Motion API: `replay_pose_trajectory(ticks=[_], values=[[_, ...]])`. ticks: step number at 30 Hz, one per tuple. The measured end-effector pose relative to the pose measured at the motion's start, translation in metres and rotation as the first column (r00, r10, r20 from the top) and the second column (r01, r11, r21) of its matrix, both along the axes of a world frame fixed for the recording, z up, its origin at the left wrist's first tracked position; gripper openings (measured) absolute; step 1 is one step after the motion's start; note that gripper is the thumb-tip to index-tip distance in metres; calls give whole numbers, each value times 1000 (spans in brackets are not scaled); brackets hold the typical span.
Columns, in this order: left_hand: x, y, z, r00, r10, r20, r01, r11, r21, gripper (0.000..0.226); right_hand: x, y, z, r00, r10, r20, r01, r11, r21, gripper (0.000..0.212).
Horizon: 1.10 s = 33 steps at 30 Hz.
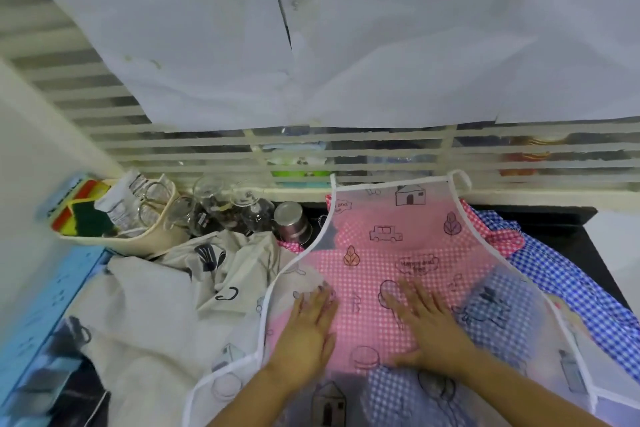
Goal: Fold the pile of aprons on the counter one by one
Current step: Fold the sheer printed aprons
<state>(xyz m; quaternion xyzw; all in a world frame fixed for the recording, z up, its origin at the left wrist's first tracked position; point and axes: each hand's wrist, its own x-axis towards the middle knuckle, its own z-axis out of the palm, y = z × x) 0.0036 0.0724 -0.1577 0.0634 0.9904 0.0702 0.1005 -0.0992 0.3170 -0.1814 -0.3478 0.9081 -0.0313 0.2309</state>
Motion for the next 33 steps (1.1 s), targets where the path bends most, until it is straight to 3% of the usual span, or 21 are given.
replay_pose_trajectory(ticks=[2, 5, 7, 9, 11, 14, 16, 18, 20, 22, 24, 25, 27, 29, 31, 33], values=[[35, -27, -3, 999, 34, -30, -36, 997, -62, 54, -2, -1, 6, 999, 4, 49, -4, 1000, 3, 111], [73, -71, -6, 985, 138, -104, -154, 975, -163, 50, 5, -3, 5, 998, -57, -16, 57, 998, -34, 107], [90, -95, -4, 966, 245, -76, -256, 943, -211, 59, 15, -12, 10, 988, -127, -83, 125, 992, -24, 118], [98, -104, 3, 915, 402, -14, -393, 885, -250, 68, 26, -20, 8, 973, -223, -57, 222, 975, -14, 121], [106, -107, 15, 802, 597, 23, -575, 782, -239, 67, 45, -27, 12, 949, -282, -141, 278, 959, -47, 92], [112, -119, 29, 506, 858, 88, -853, 513, -97, 55, 67, -32, 16, 925, -357, -130, 337, 929, -156, 56], [119, -146, 36, 383, 917, 112, -923, 375, 87, 43, 82, -29, 15, 934, -354, 42, 355, 913, -200, 70], [115, -176, 55, 351, 914, 203, -933, 322, 162, 39, 92, -26, 17, 959, -252, 132, 270, 951, -148, 96], [103, -188, 87, 405, 862, 304, -914, 388, 117, 29, 101, -21, 16, 984, -149, 102, 151, 988, -18, 105], [91, -181, 119, 483, 800, 356, -843, 535, -58, 25, 106, -17, 10, 993, -118, 28, 116, 992, 47, 106], [80, -160, 130, 604, 753, 261, -697, 658, -287, 28, 109, -20, 7, 990, -140, 18, 139, 990, 34, 104], [76, -139, 128, 670, 706, 229, -632, 705, -321, 32, 110, -22, 6, 987, -154, 36, 153, 988, 35, 103], [73, -78, 113, 779, 572, 255, -542, 820, -185, 27, 108, -28, 4, 982, -176, 71, 175, 984, 30, 103], [77, -1, 85, 864, 386, 323, -431, 899, 78, 26, 107, -30, 4, 977, -187, 100, 187, 982, 9, 102], [86, 63, 51, 879, 226, 419, -345, 908, 236, 65, 109, -25, 6, 976, -192, 108, 198, 979, -53, 95], [92, 97, 18, 817, 236, 526, -355, 925, 136, 108, 111, -9, 4, 971, -220, 97, 233, 959, -158, 83]])
